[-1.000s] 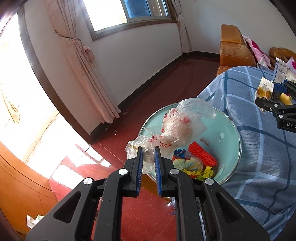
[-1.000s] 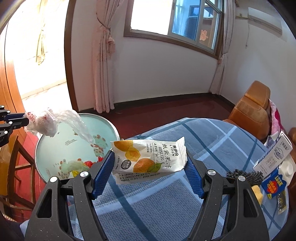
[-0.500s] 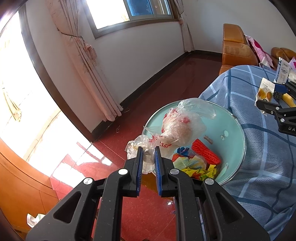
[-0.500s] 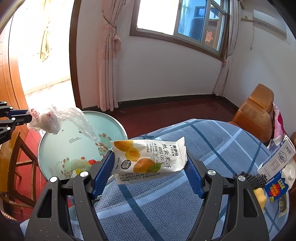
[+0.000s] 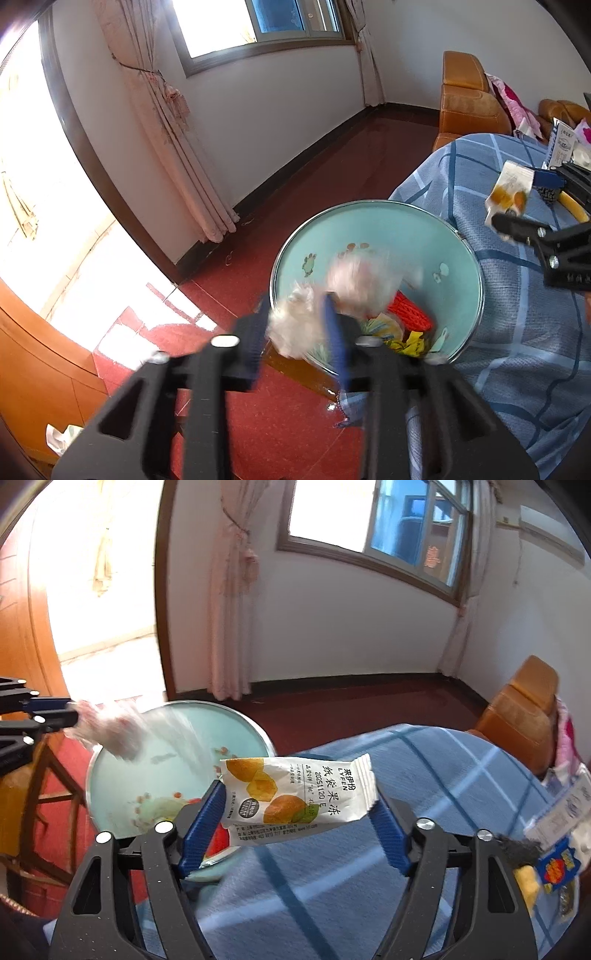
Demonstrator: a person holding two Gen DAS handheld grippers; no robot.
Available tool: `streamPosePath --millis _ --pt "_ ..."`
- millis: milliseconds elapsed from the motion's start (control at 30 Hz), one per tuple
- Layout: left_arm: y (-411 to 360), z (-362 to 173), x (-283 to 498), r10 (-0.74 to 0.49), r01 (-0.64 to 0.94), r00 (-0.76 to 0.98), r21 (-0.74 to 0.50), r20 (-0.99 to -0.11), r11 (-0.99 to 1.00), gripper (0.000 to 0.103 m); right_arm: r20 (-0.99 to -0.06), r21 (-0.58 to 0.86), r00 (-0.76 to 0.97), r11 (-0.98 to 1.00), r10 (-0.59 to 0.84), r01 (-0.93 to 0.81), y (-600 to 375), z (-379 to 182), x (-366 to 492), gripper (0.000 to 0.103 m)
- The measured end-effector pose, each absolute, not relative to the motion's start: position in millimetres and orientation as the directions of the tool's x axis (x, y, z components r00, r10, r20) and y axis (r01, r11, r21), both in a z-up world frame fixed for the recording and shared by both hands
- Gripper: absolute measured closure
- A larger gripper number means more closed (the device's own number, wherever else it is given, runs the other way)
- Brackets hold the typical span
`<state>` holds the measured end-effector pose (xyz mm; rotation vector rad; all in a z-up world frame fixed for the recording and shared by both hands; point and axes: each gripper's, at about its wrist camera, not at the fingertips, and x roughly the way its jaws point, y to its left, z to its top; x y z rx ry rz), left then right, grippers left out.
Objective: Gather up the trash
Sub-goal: 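Open both tools to drop the bag and packet into the bin, then move both tools back over the table toward the scrubber and sponge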
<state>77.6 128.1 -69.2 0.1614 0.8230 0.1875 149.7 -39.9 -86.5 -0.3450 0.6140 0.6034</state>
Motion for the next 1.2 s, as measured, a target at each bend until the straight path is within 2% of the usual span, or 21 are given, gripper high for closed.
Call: streamPosePath --millis 100,333,433,600,700,800,1033,1067,1133,1167,1200 --pt "128 -70 77 0.227 -0.107 0.668 0.210 -0.708 0.972 0.052 -0.621 -0.141 0.658 0.766 0.425 -0.628 -34 -87 147 0.020" --pt "124 -76 83 0.204 -0.096 0.662 0.188 -0.721 0.977 0.052 -0.626 -0.136 0.684 0.811 0.375 -0.569 -70 -82 140 0.020" --pt "109 -79 91 0.171 -0.063 0.665 0.174 -0.727 0.983 0.052 -0.628 -0.123 0.722 0.878 0.292 -0.462 -114 -78 141 0.020" --pt "65 -75 111 0.099 0.021 0.689 0.156 -0.718 0.988 0.052 -0.650 -0.087 0.756 0.980 0.079 -0.177 -222 -84 158 0.020" --pt "32 -70 128 0.052 0.074 0.701 0.144 -0.712 0.987 0.051 -0.678 -0.046 0.734 0.995 0.029 -0.083 -269 -94 164 0.021" --pt "6 -68 141 0.022 0.112 0.706 0.143 -0.707 0.983 0.051 -0.701 -0.038 0.713 0.998 0.004 -0.043 -297 -101 171 0.023" --pt "-51 -71 176 -0.018 0.174 0.698 0.145 -0.716 0.974 0.051 -0.753 0.013 0.656 0.999 0.040 -0.046 -319 -119 190 0.027" --pt "-55 -72 179 -0.020 0.178 0.697 0.147 -0.717 0.973 0.051 -0.768 0.022 0.639 0.998 0.050 -0.051 -321 -123 193 0.028" --pt "-67 -72 185 -0.035 0.196 0.693 0.141 -0.720 0.970 0.051 -0.785 0.045 0.615 0.997 0.077 -0.068 -322 -130 198 0.042" --pt "-73 -72 187 -0.043 0.204 0.691 0.138 -0.722 0.969 0.051 -0.801 0.058 0.592 0.995 0.093 -0.078 -323 -134 201 0.056" --pt "-81 -71 189 -0.052 0.215 0.691 0.136 -0.721 0.967 0.051 -0.806 0.061 0.584 0.995 0.096 -0.079 -323 -136 202 0.067"
